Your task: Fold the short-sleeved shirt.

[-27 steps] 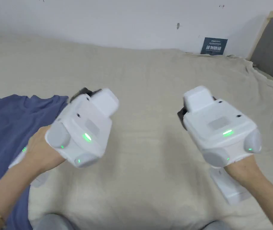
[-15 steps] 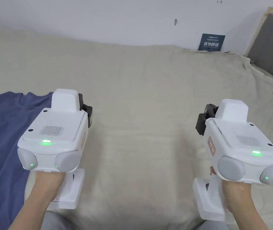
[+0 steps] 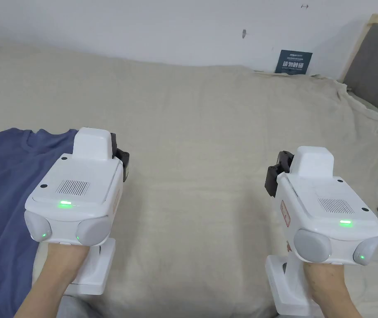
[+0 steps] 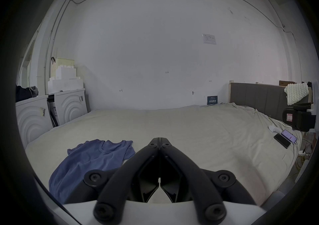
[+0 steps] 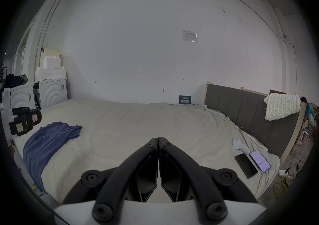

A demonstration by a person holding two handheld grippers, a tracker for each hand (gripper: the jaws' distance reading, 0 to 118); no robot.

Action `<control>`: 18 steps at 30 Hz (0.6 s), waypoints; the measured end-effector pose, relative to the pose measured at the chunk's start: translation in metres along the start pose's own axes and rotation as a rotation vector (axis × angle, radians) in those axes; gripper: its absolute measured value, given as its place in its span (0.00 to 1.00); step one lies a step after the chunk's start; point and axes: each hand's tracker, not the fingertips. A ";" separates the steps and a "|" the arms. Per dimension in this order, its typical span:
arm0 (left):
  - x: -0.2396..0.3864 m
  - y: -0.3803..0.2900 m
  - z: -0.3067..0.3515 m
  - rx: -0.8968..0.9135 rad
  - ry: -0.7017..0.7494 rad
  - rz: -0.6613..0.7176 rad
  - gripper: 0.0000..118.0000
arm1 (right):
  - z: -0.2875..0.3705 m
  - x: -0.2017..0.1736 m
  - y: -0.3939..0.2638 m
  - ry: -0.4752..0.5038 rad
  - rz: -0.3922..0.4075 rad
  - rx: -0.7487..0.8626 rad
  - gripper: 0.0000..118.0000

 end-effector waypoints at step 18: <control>0.001 0.002 -0.003 0.003 -0.019 -0.031 0.00 | 0.001 0.000 0.004 0.009 0.004 -0.001 0.00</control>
